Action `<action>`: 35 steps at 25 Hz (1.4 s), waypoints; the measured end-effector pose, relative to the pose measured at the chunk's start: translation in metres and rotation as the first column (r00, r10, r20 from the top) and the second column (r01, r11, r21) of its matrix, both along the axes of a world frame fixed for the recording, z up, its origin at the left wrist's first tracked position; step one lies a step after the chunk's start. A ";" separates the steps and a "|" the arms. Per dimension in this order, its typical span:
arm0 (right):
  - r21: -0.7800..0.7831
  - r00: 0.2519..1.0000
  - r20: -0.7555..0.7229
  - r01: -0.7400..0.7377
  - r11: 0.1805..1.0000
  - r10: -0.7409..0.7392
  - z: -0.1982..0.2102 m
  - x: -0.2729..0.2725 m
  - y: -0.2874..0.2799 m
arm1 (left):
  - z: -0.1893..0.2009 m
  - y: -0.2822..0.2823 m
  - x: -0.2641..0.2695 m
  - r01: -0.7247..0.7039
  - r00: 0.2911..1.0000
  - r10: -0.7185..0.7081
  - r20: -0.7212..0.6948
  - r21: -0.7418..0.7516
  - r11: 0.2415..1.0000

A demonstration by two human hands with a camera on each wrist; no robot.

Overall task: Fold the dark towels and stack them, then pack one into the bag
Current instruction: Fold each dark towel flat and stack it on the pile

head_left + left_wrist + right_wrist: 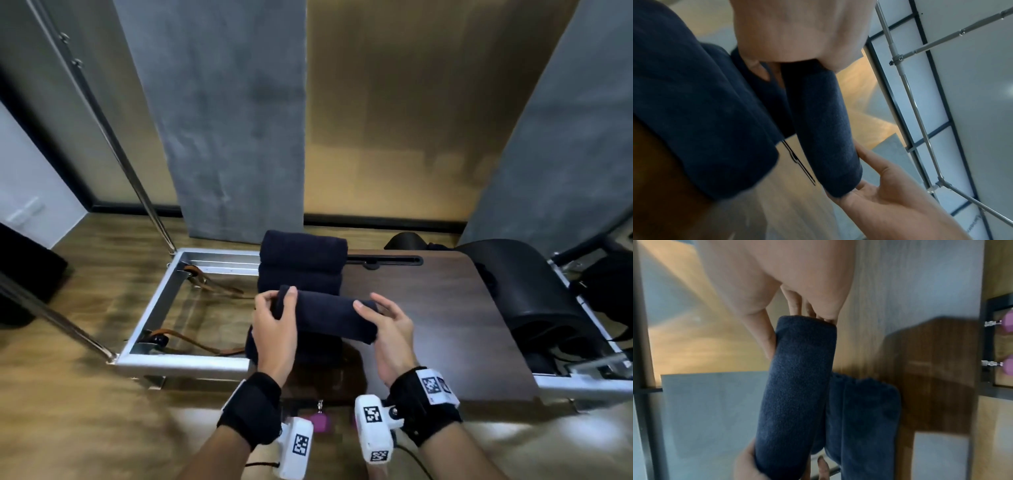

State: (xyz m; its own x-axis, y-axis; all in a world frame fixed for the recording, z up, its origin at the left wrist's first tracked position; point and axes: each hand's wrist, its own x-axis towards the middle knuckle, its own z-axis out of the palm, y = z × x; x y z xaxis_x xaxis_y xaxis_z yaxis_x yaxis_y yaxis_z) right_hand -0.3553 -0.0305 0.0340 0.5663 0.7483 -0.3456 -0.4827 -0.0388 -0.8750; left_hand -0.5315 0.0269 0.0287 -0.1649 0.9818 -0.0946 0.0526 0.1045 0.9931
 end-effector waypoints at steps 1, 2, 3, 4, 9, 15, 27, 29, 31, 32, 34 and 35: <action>-0.005 1.000 0.024 -0.009 1.000 0.010 -0.001 -0.014 0.007 | -0.002 0.005 -0.013 -0.027 1.000 0.027 -0.006 -0.011 1.000; -0.009 0.999 0.045 -0.017 1.000 0.018 -0.002 -0.024 0.014 | -0.003 0.011 -0.023 -0.052 0.999 0.052 -0.003 -0.018 0.998; -0.014 0.998 0.061 -0.021 1.000 0.022 -0.004 -0.032 0.021 | -0.006 0.016 -0.031 -0.070 0.998 0.070 0.000 -0.023 0.997; -0.025 0.997 0.071 -0.019 1.000 0.021 -0.005 -0.039 0.027 | -0.008 0.021 -0.038 -0.075 0.997 0.075 -0.001 -0.030 0.997; -0.227 0.954 0.290 -0.013 0.974 0.080 -0.023 -0.052 0.036 | -0.028 0.034 -0.050 -0.017 0.999 0.009 -0.051 -0.157 0.988; -0.319 0.920 0.293 -0.161 0.934 0.259 -0.033 -0.070 0.041 | -0.035 0.029 -0.043 0.126 0.979 -0.088 0.184 -0.211 0.969; -0.324 0.896 0.280 -0.249 0.913 0.344 -0.026 -0.058 0.032 | -0.036 0.037 -0.058 0.179 0.983 -0.168 0.069 -0.213 0.960; -0.335 0.896 0.276 -0.251 0.908 0.349 -0.023 -0.054 0.028 | -0.028 0.029 -0.059 0.109 0.994 -0.103 0.047 -0.164 0.980; -0.345 0.889 0.268 -0.271 0.899 0.371 -0.018 -0.047 0.024 | -0.018 0.018 -0.056 0.037 0.999 -0.036 0.016 -0.079 0.996; -0.345 0.885 0.265 -0.282 0.895 0.381 -0.016 -0.043 0.022 | -0.013 0.011 -0.054 -0.016 1.000 0.016 -0.026 -0.016 1.000; -0.327 0.884 0.265 -0.293 0.898 0.385 -0.011 -0.033 0.016 | -0.001 -0.004 -0.044 -0.137 0.981 0.157 -0.114 0.168 0.976; -0.314 0.886 0.267 -0.291 0.904 0.379 -0.009 -0.026 0.012 | 0.005 -0.010 -0.036 -0.167 0.970 0.207 -0.127 0.272 0.948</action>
State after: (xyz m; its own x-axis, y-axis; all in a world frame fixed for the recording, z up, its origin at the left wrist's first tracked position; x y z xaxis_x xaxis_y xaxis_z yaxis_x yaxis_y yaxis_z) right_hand -0.3815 -0.0182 0.0254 0.4082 0.8215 -0.3981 -0.1011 -0.3927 -0.9141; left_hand -0.5677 0.0165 0.0339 -0.3407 0.9191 0.1978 0.2095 -0.1308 0.9690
